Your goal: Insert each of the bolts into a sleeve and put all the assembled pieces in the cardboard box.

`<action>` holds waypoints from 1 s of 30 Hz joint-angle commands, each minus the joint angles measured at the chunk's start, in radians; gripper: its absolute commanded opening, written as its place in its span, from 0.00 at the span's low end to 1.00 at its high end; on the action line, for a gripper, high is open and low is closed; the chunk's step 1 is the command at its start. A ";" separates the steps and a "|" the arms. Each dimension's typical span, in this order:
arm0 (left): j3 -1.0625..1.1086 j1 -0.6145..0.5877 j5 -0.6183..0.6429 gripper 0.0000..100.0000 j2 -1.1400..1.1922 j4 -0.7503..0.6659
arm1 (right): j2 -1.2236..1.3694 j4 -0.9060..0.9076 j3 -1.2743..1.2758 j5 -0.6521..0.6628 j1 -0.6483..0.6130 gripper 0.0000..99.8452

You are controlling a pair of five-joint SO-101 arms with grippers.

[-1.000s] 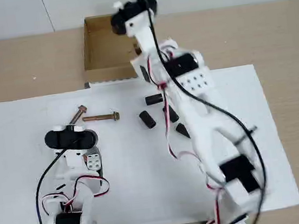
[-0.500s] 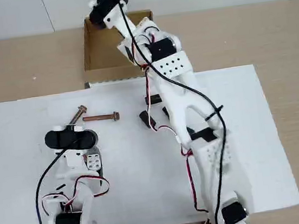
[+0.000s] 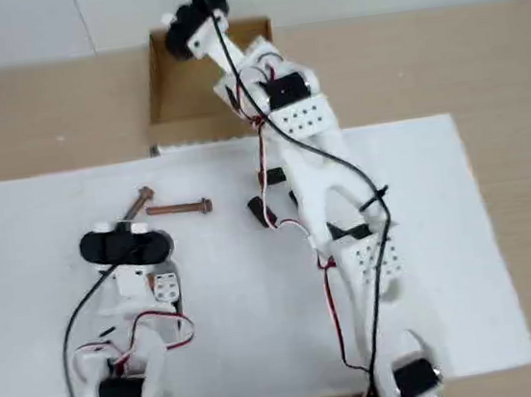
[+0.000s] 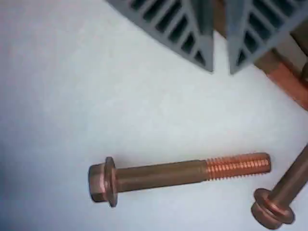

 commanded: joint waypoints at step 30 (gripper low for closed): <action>-0.005 -0.003 0.000 0.01 -0.009 -0.025 | -0.456 0.734 -0.012 -0.230 -0.002 0.03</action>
